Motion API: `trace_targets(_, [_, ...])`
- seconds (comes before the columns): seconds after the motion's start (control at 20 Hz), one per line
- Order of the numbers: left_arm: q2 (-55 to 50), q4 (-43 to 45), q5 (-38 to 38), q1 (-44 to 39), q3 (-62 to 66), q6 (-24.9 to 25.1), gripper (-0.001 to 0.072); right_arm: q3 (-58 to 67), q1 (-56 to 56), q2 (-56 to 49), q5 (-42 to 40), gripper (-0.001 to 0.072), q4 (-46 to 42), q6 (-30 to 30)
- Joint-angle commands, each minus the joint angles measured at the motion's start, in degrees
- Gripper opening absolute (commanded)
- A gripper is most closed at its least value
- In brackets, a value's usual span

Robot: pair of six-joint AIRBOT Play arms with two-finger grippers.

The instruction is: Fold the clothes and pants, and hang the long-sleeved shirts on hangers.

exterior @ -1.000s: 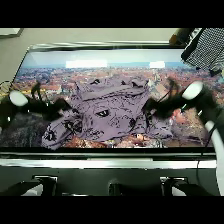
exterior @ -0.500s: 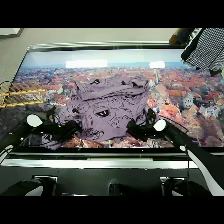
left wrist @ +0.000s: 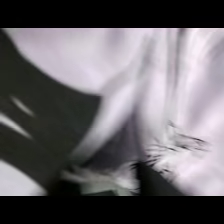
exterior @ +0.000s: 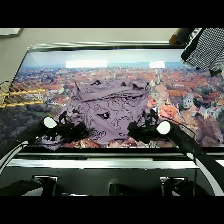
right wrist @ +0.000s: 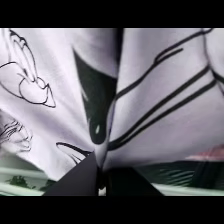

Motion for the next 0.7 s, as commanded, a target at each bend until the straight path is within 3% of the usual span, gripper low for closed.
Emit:
trace_targets(0.0, [-0.11,-0.94,-0.37,-0.61,0.79,0.22,0.0024,-0.02,0.02,5.95,4.85,0.0032,-4.04,4.04])
trace_targets(0.1, [4.7,4.04,-7.98,-0.31,1.88,0.02,0.0022,-0.02,0.04,11.23,11.69,0.0032,-6.58,6.49])
trace_targets(0.2, [12.85,14.19,-18.97,-0.87,1.53,-3.58,0.0022,-0.02,0.85,18.03,23.63,0.0031,-9.18,11.89])
trace_targets(0.3, [22.97,17.07,-28.39,-3.04,0.81,-4.74,0.0022,-0.04,5.7,25.4,35.19,0.0031,-9.49,18.69])
trace_targets(0.35, [27.58,17.07,-30.84,-4.85,0.66,-7.58,0.0021,-0.02,8.72,28.15,38.82,0.0031,-9.46,22.99])
trace_targets(0.5, [35.56,16.17,-32.37,-10.67,1.4,-16.15,0.002,0.31,12.94,33.0,39.3,0.0031,-11.26,32.44])
trace_targets(0.65, [30.73,12.11,-32.35,-11.3,6.25,-13.81,0.002,3.74,9.49,29.73,37.81,0.0032,-18.01,33.51])
